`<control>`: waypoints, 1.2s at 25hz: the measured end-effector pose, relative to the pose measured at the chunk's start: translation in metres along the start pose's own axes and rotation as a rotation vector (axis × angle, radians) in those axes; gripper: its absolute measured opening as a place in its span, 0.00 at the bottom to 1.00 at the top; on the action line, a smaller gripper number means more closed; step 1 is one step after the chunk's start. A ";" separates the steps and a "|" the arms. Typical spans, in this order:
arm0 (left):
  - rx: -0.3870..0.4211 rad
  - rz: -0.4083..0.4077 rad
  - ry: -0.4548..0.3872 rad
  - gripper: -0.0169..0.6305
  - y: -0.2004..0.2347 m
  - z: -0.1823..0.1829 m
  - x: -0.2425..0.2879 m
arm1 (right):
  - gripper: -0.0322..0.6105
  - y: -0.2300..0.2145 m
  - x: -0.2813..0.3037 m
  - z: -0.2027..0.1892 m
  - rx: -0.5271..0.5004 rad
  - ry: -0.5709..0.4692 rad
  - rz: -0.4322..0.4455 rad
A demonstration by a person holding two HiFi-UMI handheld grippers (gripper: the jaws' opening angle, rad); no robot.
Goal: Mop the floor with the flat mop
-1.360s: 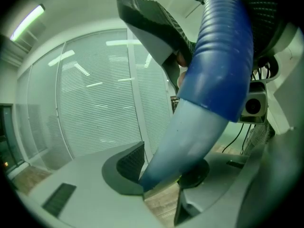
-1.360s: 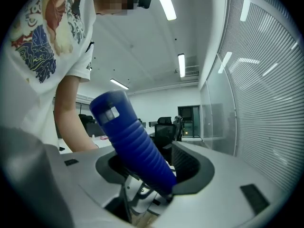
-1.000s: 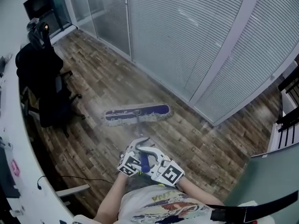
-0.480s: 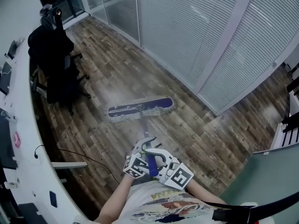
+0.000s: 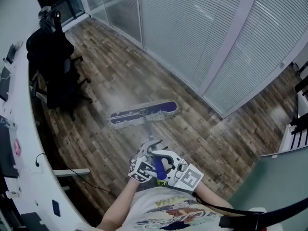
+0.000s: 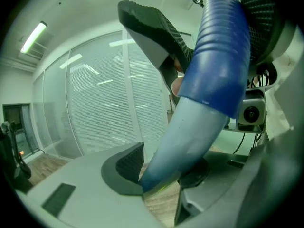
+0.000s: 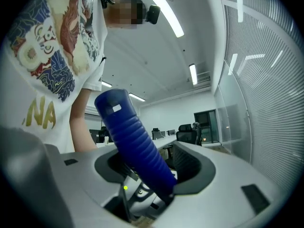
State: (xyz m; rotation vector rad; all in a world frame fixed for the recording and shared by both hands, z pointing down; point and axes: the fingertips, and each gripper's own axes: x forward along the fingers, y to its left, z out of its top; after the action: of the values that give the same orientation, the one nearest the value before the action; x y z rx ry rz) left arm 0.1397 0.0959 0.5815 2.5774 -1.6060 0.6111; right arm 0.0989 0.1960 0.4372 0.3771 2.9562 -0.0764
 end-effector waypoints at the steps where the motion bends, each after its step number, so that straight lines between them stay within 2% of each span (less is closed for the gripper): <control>1: -0.006 0.004 -0.012 0.22 0.008 0.002 0.001 | 0.42 -0.008 0.005 0.005 0.017 -0.027 -0.008; 10: -0.038 -0.007 -0.056 0.23 0.113 -0.003 0.006 | 0.42 -0.078 0.084 0.001 -0.010 -0.015 0.016; 16: -0.064 -0.036 -0.041 0.24 0.207 -0.022 -0.001 | 0.42 -0.131 0.165 -0.010 -0.040 0.007 0.021; 20: -0.064 -0.019 -0.063 0.24 0.272 -0.025 -0.001 | 0.42 -0.171 0.210 -0.019 -0.047 0.002 0.003; 26: -0.075 -0.011 -0.055 0.24 0.343 -0.034 0.028 | 0.42 -0.238 0.248 -0.026 -0.040 -0.007 0.012; 30: -0.069 0.006 -0.061 0.24 0.398 -0.036 0.061 | 0.43 -0.299 0.267 -0.029 -0.022 -0.028 0.014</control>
State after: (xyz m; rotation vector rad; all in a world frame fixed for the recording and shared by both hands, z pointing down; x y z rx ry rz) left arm -0.1948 -0.1317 0.5697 2.5666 -1.6231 0.4725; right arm -0.2364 -0.0256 0.4305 0.3909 2.9240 -0.0473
